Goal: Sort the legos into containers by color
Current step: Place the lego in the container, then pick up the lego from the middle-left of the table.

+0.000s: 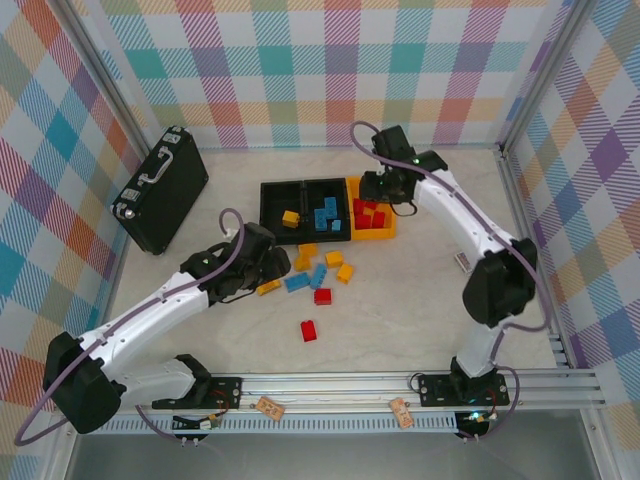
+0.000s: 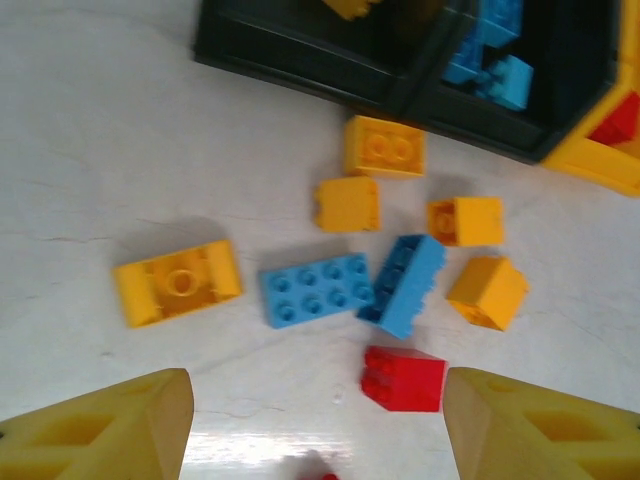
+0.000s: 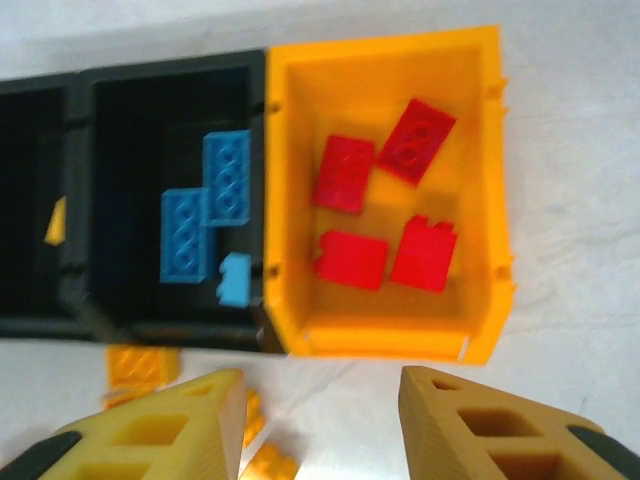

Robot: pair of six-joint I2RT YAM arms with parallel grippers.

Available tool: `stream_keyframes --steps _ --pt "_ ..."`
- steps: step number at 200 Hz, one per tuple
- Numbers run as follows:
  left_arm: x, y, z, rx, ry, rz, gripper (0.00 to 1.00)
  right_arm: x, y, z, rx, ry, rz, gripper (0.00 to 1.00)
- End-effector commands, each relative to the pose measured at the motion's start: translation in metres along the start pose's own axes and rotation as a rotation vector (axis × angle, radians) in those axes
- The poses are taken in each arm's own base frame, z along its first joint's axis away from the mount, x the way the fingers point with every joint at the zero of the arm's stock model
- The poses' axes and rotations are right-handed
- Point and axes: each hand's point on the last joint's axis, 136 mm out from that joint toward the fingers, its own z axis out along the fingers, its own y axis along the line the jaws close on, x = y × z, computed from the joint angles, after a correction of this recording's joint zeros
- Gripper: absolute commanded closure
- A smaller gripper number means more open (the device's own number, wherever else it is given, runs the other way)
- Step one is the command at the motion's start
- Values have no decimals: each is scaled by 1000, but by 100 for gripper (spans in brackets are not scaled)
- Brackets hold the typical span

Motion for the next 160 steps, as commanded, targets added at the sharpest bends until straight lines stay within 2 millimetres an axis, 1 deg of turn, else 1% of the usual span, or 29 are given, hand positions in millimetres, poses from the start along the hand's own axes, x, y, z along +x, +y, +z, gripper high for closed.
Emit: stream_keyframes --steps 1,15,28,40,53,68,85,101,127,160 --pt "5 46 -3 -151 11 -49 33 22 24 -9 -155 18 28 54" --pt "3 63 -4 -198 6 -78 33 40 33 -17 -228 31 33 54" --pt "2 78 -3 -240 6 -100 31 56 47 -25 -319 38 28 51" --pt "2 87 -3 -260 8 -118 31 71 59 -31 -400 60 18 51" --pt "1 97 -2 -284 5 -127 31 88 69 -34 -446 81 0 51" --pt "0 108 0 -318 7 -136 31 104 84 -39 -502 98 -39 50" --pt "0 121 2 -356 13 -142 30 123 99 -42 -541 114 -78 43" --pt "2 136 4 -407 12 -166 23 139 111 -42 -579 127 -101 39" --pt "5 154 15 -447 17 -201 20 159 120 -36 -602 173 -93 38" --pt "8 172 30 -509 36 -220 19 171 124 -31 -597 198 -93 38"
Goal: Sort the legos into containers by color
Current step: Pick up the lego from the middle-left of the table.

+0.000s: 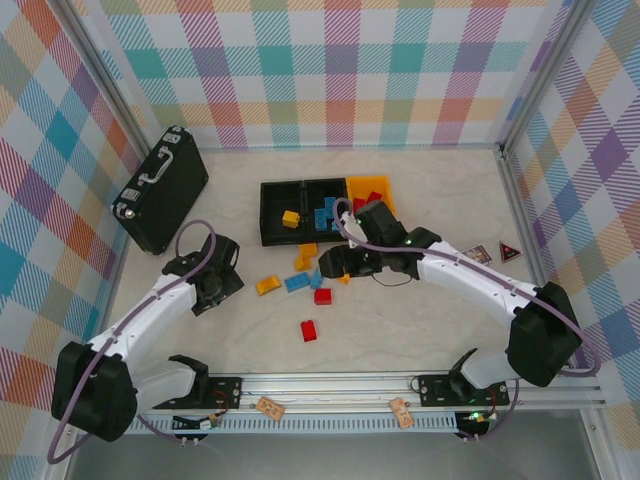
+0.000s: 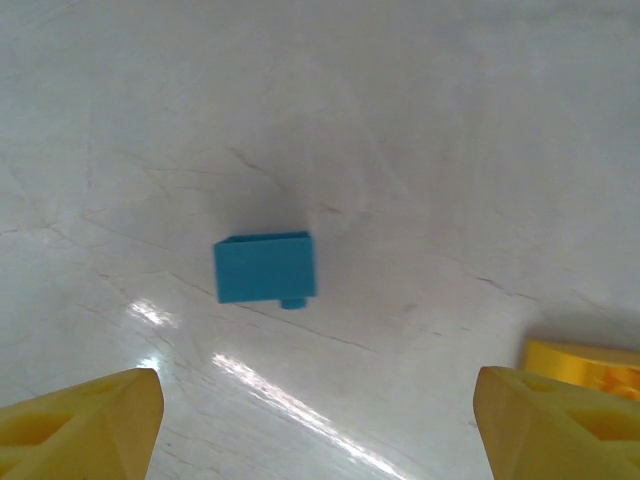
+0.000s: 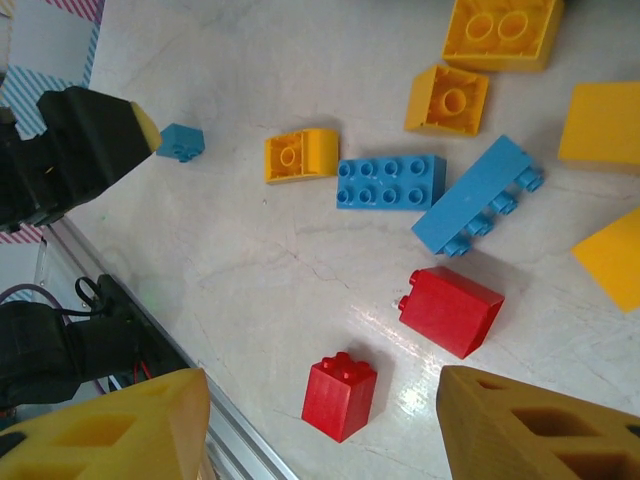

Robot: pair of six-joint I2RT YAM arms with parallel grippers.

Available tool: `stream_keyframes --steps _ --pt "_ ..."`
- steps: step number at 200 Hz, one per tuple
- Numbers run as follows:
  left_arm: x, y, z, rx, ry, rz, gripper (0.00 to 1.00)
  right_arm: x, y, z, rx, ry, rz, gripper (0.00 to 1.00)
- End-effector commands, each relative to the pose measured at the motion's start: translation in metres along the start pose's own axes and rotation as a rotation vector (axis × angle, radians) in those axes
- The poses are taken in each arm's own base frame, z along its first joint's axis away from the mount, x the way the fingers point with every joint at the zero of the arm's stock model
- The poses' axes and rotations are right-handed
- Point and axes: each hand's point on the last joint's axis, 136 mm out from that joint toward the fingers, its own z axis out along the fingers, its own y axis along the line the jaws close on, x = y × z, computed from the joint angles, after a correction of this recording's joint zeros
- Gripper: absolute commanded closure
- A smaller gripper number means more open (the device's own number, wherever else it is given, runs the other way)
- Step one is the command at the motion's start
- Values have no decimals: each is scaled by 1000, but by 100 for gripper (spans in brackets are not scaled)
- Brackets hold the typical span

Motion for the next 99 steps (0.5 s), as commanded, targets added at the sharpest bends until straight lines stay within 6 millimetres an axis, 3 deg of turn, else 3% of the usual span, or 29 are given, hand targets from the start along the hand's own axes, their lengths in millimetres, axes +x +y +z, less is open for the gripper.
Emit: stream_keyframes --steps 1,41,99 --pt "-3 8 16 -48 -6 -3 20 -3 12 2 -47 -17 1 38" --pt "-4 12 38 -74 13 -18 26 1 12 5 -48 -7 14 39" --pt "-6 15 55 -104 26 -24 42 5 11 11 -55 7 32 40"
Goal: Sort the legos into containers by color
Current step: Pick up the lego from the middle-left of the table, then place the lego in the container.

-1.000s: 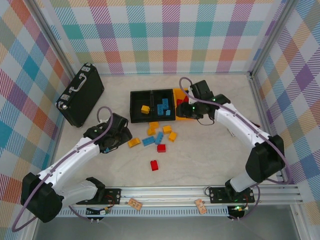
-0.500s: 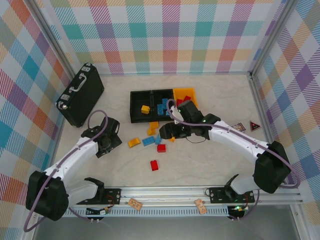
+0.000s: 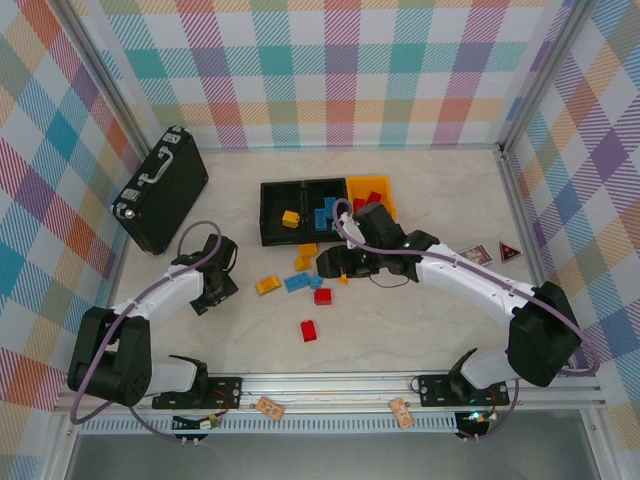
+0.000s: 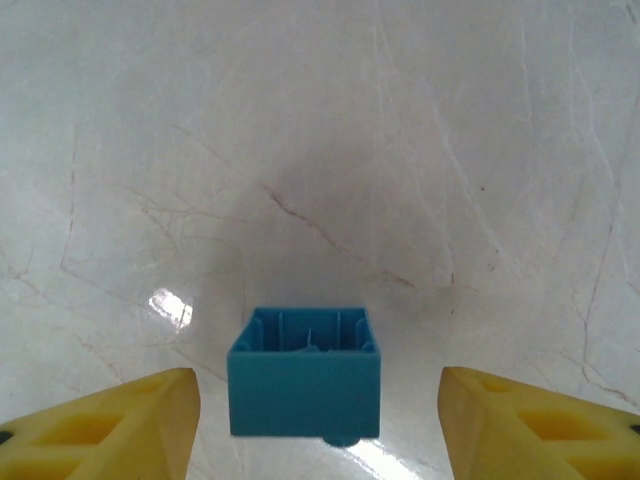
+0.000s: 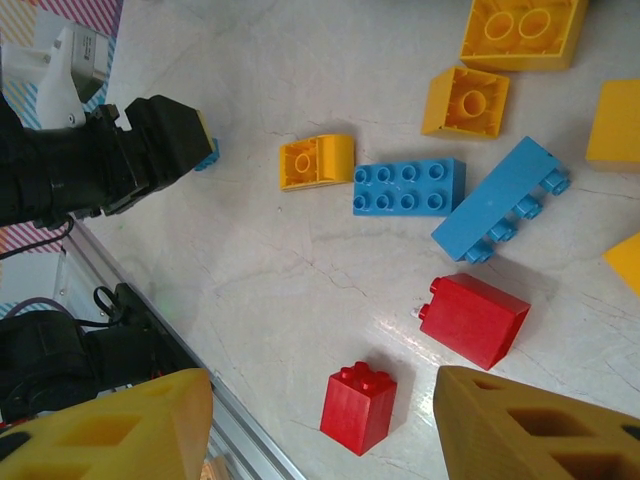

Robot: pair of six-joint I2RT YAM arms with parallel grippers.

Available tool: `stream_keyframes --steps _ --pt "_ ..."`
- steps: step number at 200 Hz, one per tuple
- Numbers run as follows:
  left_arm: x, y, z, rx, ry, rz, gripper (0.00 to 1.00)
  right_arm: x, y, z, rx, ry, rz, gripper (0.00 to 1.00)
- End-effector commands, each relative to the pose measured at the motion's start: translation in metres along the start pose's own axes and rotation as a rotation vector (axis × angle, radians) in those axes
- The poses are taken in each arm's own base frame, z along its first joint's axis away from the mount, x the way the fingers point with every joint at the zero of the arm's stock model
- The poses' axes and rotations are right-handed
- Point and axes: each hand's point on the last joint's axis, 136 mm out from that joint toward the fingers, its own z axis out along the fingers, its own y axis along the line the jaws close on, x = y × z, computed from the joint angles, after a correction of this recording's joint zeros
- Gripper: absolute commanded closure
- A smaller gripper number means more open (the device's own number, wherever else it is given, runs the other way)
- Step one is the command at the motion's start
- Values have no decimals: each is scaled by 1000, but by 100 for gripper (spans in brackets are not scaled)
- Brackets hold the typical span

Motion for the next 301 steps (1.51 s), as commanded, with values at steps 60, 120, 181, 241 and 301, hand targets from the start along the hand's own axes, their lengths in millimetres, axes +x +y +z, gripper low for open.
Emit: stream_keyframes --steps 60,120,181,241,301 --pt "0 7 17 -42 15 23 74 5 6 5 -30 17 12 40" --pt "0 -13 -4 73 42 51 79 2 5 0 -11 -1 2 40" --pt "-12 -75 -55 249 19 143 79 -2 -8 -13 59 -46 16 40" --pt "-18 -149 -95 343 -15 263 80 -6 -50 -36 197 -124 140 40" --pt "-5 -233 -110 403 -4 404 80 -2 -68 -49 232 -153 196 39"
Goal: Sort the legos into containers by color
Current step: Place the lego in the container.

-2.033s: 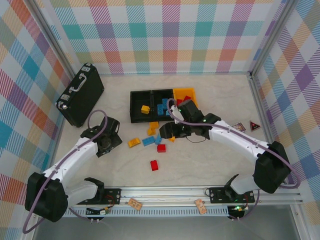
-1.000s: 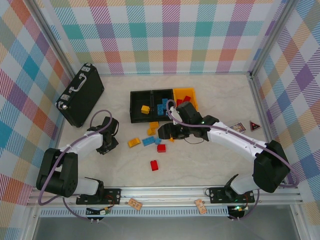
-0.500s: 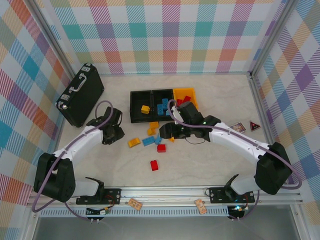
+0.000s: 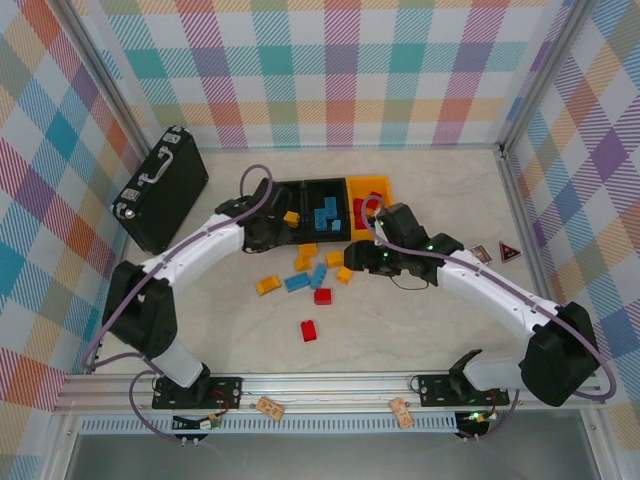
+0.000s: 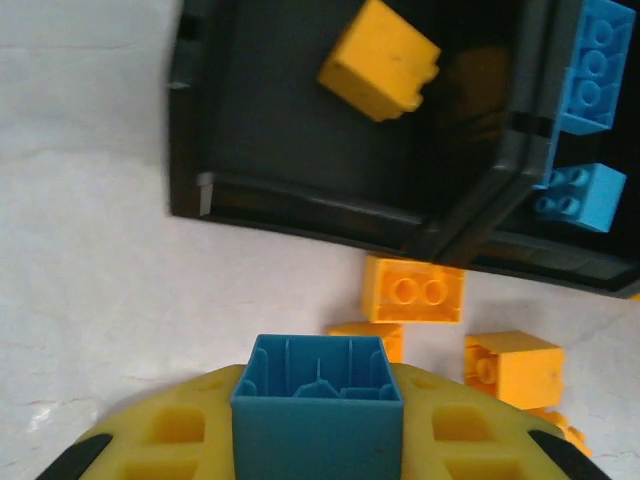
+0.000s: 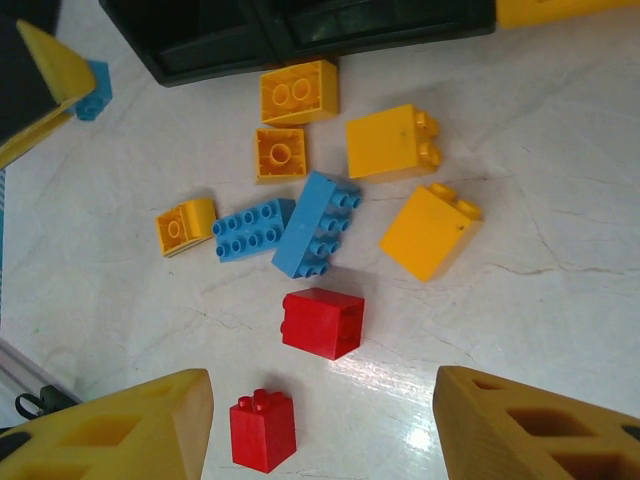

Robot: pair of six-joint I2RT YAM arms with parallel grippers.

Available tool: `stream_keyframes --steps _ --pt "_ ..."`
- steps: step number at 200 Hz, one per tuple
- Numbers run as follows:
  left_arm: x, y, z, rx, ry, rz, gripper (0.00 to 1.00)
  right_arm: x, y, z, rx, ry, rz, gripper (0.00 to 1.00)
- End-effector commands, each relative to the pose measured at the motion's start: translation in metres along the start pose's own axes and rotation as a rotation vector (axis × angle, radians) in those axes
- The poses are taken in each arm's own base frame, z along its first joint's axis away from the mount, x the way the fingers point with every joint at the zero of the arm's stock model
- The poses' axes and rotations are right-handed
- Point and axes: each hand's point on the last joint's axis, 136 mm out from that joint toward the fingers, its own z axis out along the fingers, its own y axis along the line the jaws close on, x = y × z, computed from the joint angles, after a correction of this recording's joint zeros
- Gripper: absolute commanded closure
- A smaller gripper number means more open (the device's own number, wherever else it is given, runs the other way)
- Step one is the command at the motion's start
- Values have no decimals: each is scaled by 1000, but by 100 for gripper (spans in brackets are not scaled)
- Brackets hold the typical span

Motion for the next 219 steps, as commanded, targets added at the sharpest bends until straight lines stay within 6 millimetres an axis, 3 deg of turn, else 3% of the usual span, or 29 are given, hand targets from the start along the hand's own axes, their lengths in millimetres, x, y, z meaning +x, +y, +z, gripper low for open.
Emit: stream_keyframes --steps 1,56,92,161,219 --pt "-1 -26 3 12 32 72 80 4 -9 -6 18 -7 33 39" --pt "-18 -80 28 62 51 128 80 10 -18 -7 27 -7 55 39" --pt "-35 -104 45 53 51 161 80 13 -22 -6 34 -2 62 39" --pt "-59 -123 81 -23 49 186 78 13 -23 -3 27 -4 77 40" --pt "-59 -137 96 13 71 184 72 14 -27 -4 35 -9 79 39"
